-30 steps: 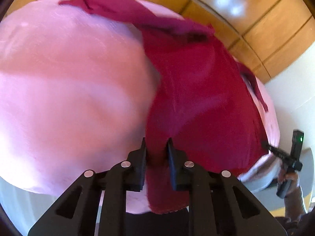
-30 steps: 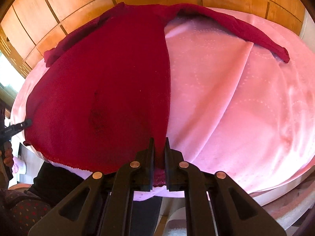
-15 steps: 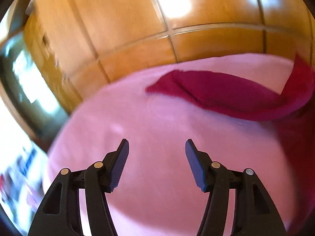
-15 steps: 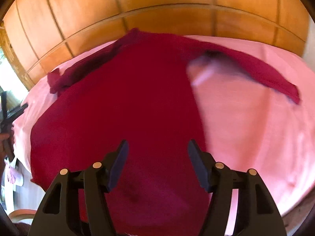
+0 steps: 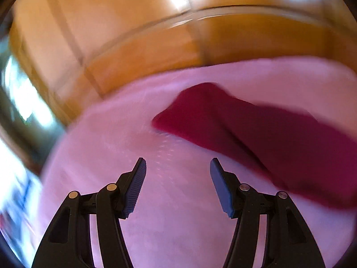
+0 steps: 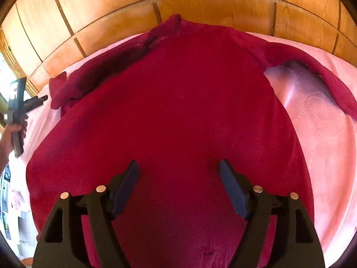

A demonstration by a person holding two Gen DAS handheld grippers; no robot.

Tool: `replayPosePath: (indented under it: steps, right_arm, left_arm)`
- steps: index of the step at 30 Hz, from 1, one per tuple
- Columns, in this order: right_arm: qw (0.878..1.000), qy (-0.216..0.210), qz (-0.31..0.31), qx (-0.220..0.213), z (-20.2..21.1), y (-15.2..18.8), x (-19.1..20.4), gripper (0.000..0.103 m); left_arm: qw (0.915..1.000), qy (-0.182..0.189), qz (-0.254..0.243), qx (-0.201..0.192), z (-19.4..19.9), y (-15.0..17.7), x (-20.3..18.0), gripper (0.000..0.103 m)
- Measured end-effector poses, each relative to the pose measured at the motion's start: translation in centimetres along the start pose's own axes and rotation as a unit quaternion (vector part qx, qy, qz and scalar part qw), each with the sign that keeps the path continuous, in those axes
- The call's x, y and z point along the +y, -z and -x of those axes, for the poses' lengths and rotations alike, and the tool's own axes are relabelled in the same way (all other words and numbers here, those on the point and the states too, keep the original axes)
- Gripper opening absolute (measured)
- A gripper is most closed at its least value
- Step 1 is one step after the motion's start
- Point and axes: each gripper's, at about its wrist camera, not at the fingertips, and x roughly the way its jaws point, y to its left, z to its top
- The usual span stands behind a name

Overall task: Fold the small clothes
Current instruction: 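Lift and shake the sweater out flat, then open both grippers, then grasp the sleeve cuff with the left gripper and pull it outward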

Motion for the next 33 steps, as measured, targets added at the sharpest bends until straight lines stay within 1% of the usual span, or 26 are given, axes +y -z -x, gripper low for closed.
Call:
replayPosePath:
  steps: [1,2,3,5,8,9,10,11,12,13,14,15,17,19,21,22,23,26,28,29,31,32,33]
  right_arm:
    - [1.000,0.003,0.001,0.000,-0.2,-0.1,0.1,0.078]
    - [1.000,0.004,0.002,0.000,-0.3,-0.1,0.1,0.079]
    - [1.000,0.006,0.005,0.000,-0.5,-0.1,0.1,0.080]
    - [1.000,0.011,0.008,-0.001,-0.7,-0.1,0.2,0.082]
    - [1.000,0.019,0.016,-0.004,-1.1,0.1,0.6,0.086]
    - [1.000,0.022,0.019,-0.005,-1.1,0.2,0.6,0.087]
    - [0.999,0.024,0.021,-0.006,-1.2,0.2,0.7,0.088]
    - [0.999,0.026,0.023,-0.008,-1.2,0.3,0.8,0.088]
    - [0.999,0.028,0.024,-0.010,-1.2,0.4,0.8,0.088]
    - [0.999,0.028,0.025,-0.011,-1.2,0.5,0.7,0.088]
    - [0.999,0.029,0.026,-0.011,-1.2,0.5,0.8,0.088]
    - [0.999,0.028,0.026,-0.012,-1.1,0.5,0.8,0.088]
    - [0.999,0.027,0.025,-0.015,-1.1,0.6,0.7,0.088]
    - [0.999,0.029,0.026,-0.019,-1.0,0.8,0.7,0.088]
    - [0.999,0.029,0.027,-0.022,-1.0,0.9,0.7,0.088]
    - [0.999,0.029,0.027,-0.023,-1.0,0.9,0.8,0.088]
    - [0.999,0.028,0.027,-0.025,-1.0,1.0,0.7,0.088]
    - [0.999,0.024,0.027,-0.030,-0.8,1.3,0.8,0.088]
    - [0.999,0.020,0.026,-0.035,-0.7,1.4,0.8,0.088]
    - [0.999,0.019,0.025,-0.038,-0.6,1.5,0.7,0.088]
    - [0.999,0.013,0.026,-0.043,-0.5,1.8,0.4,0.088]
    - [0.998,0.011,0.028,-0.046,-0.4,1.9,0.4,0.088]
    - [0.998,0.009,0.032,-0.049,-0.3,2.0,0.3,0.088]
  left_arm:
    - [0.9989,0.012,0.043,0.009,-0.6,-0.5,1.3,0.059]
    - [0.9958,0.024,0.087,0.015,-1.3,-1.0,2.6,0.059]
    - [0.9931,0.030,0.112,0.016,-1.5,-1.2,3.2,0.059]
    - [0.9896,0.030,0.139,0.024,-2.6,-2.0,4.0,0.059]
    - [0.9865,0.032,0.157,0.032,-3.9,-2.8,4.0,0.059]
    - [0.9861,0.034,0.159,0.035,-4.6,-3.3,3.8,0.056]
    - [0.9857,0.036,0.160,0.039,-4.9,-3.4,3.5,0.050]
    - [0.9851,0.041,0.160,0.046,-5.3,-3.4,3.2,0.030]
    - [0.9842,0.051,0.161,0.053,-5.7,-3.4,2.9,0.016]
    - [0.9858,0.047,0.153,0.051,-5.6,-3.6,2.4,0.008]
    - [0.9873,0.043,0.145,0.047,-5.3,-3.9,2.3,0.004]
    - [0.9874,0.048,0.145,0.041,-4.7,-3.8,2.2,0.003]
    - [0.9848,0.058,0.159,0.037,-3.4,-3.3,2.7,0.003]
    - [0.9795,0.075,0.185,0.027,-0.8,-2.2,4.0,0.003]
    - [0.9744,0.082,0.209,0.012,2.6,-1.1,5.7,0.003]
    - [0.9705,0.089,0.224,0.007,4.1,-0.7,6.7,0.003]
    - [0.9642,0.098,0.246,0.001,6.4,0.2,8.0,0.003]
    - [0.9512,0.106,0.289,-0.019,11.5,2.0,11.3,0.003]
    - [0.9410,0.112,0.318,-0.032,14.8,3.1,13.7,0.003]
    - [0.9346,0.114,0.335,-0.041,17.1,3.9,14.9,0.003]
    - [0.9295,0.113,0.347,-0.052,18.9,4.1,16.5,0.003]
    - [0.9290,0.109,0.349,-0.056,19.9,4.0,17.0,0.003]
    - [0.9309,0.096,0.347,-0.061,21.3,4.1,17.3,0.003]
